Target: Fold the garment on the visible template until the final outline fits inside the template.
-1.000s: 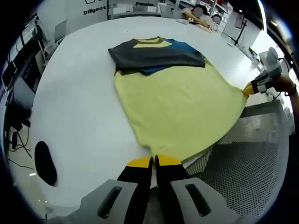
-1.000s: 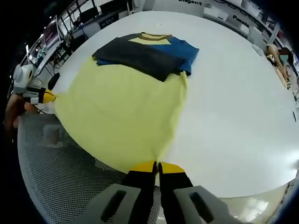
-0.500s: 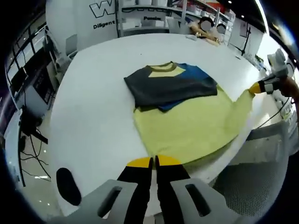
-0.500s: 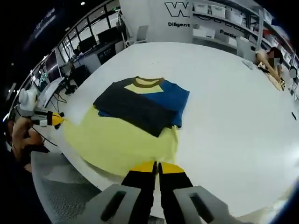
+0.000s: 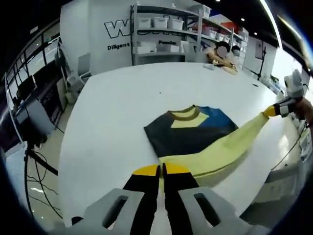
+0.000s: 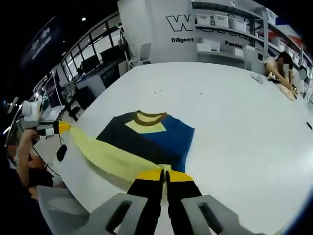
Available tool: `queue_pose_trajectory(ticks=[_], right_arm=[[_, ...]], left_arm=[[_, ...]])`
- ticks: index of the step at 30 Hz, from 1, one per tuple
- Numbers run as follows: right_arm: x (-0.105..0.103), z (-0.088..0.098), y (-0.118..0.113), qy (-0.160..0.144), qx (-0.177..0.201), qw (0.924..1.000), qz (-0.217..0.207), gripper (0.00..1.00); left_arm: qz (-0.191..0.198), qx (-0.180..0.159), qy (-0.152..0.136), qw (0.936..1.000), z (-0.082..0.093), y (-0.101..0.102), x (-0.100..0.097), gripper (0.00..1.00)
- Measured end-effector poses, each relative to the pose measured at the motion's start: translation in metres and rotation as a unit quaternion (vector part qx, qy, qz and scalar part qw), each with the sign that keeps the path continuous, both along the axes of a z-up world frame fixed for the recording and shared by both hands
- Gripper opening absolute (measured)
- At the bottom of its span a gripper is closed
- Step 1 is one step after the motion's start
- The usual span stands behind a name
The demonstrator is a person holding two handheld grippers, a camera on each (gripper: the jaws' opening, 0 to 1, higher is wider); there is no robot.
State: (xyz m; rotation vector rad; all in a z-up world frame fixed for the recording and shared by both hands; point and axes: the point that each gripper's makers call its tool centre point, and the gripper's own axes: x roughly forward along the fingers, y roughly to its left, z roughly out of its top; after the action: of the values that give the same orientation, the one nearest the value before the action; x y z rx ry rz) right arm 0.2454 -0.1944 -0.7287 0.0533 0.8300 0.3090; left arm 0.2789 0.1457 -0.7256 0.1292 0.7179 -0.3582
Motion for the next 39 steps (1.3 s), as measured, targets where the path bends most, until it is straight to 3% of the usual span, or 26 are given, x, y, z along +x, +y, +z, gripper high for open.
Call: queue_pose_trajectory(ticks=[7,10,15,21,24,32,35,39], right_arm=[[0.028,0.000,-0.001,-0.004,0.021,0.9997,-0.008,0.00],[0.045,0.000,-0.002,-0.007,0.063,0.9974,-0.034,0.00],[0.070,0.002,-0.008,-0.016,0.088,0.9942,-0.059,0.00],[0.089,-0.018,-0.015,0.005,0.086,0.9932,-0.078,0.00],[0.101,-0.035,-0.021,0.015,0.067,0.9942,-0.083,0.00],[0.127,-0.058,-0.020,0.022,0.072,0.9934,-0.087,0.00],[0.134,-0.071,-0.024,0.031,0.059,0.9936,-0.090,0.00],[0.138,-0.086,-0.027,0.047,0.050,0.9933,-0.093,0.00]], left_arm=[[-0.005,-0.010,-0.007,0.9999,0.000,0.000,0.037,0.04],[-0.010,-0.023,-0.010,0.9996,0.004,-0.005,0.048,0.04],[-0.014,-0.020,-0.015,0.9996,-0.001,-0.009,0.079,0.04],[-0.017,-0.018,-0.012,0.9996,-0.018,-0.010,0.107,0.04],[-0.017,-0.016,0.005,0.9997,-0.038,-0.011,0.119,0.04],[-0.005,-0.002,0.037,0.9993,-0.077,-0.005,0.140,0.04],[-0.024,0.009,0.027,0.9993,-0.083,-0.008,0.147,0.04],[-0.014,0.001,0.036,0.9992,-0.092,-0.010,0.152,0.04]])
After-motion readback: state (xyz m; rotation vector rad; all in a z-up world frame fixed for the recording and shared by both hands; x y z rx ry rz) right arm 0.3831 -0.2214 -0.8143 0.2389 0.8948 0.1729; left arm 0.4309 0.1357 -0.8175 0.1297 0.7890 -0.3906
